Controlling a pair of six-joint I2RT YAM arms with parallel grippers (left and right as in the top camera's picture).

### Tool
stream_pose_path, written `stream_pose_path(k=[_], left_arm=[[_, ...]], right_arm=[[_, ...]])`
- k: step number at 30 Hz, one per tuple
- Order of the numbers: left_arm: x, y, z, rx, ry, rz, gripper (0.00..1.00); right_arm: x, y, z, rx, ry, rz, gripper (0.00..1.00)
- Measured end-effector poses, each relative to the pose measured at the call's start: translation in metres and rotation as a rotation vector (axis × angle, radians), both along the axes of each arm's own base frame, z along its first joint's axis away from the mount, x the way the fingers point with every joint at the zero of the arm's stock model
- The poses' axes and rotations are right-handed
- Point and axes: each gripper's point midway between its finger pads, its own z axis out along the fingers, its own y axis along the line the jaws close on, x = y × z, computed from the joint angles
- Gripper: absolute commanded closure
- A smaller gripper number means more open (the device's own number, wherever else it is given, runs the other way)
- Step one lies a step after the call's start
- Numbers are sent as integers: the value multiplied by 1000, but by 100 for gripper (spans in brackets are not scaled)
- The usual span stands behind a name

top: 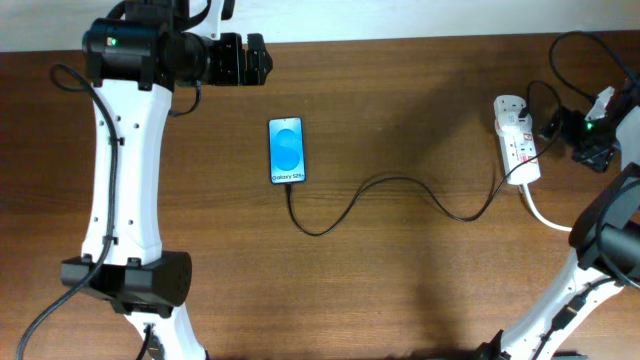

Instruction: Plug charger to phone and switch on socket

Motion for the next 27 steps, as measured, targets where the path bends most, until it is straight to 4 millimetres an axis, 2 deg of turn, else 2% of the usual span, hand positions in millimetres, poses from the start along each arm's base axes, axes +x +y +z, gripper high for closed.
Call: stream_pose_path(k=[4, 9, 13, 16, 19, 27], left_arm=[[0, 0, 0, 0, 0, 0, 1], [0, 0, 0, 0, 0, 0, 1], [0, 0, 0, 0, 0, 0, 1], [0, 0, 0, 0, 0, 1, 1], [0, 0, 0, 0, 0, 0, 1], [4, 0, 3, -3, -20, 1, 1]], right_arm=[[2, -1, -3, -4, -6, 0, 1], [2, 0, -15, 12, 7, 2, 1], [6, 3, -15, 9, 0, 12, 1], [12, 14, -16, 7, 0, 40, 1], [14, 13, -22, 11, 0, 37, 1], [11, 16, -21, 35, 12, 33, 1]])
